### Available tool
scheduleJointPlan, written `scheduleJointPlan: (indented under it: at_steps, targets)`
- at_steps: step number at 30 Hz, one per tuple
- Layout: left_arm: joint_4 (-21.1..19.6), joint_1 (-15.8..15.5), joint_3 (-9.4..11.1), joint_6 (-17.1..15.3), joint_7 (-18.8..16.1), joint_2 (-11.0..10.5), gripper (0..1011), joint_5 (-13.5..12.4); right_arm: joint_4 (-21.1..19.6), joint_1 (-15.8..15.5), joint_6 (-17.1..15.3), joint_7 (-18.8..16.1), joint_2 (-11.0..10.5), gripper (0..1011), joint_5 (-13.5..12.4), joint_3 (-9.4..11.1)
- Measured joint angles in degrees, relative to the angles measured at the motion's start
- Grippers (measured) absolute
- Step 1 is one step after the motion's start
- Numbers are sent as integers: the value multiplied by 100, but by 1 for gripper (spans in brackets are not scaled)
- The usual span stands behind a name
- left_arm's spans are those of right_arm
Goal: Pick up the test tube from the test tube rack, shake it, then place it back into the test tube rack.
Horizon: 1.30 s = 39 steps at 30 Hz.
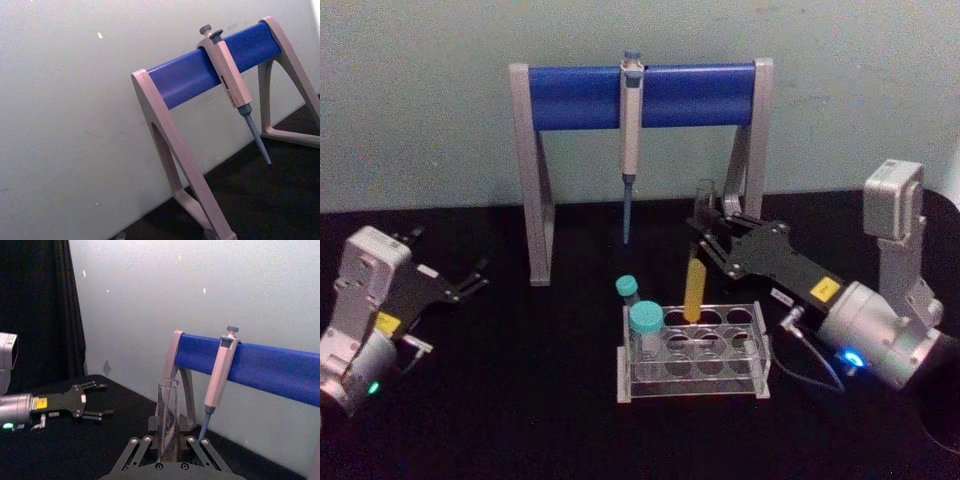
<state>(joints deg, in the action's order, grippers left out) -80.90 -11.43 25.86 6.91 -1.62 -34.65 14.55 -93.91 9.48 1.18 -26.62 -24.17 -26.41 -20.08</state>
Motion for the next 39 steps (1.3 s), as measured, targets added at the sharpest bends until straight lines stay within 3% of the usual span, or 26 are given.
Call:
scheduleJointPlan:
  at_steps: [10,17,30,39]
  targets:
    - [0,0,0,0,0,0,1001,0,576,525,245,65,257,233,88,-118]
    - [0,0,0,0,0,0,1001,0,717,614,258,192,274,233,177,-43]
    - [0,0,0,0,0,0,1001,0,642,510,238,288,220,233,245,97]
    - [0,0,0,0,0,0,1001,0,151,81,98,371,-47,233,286,294]
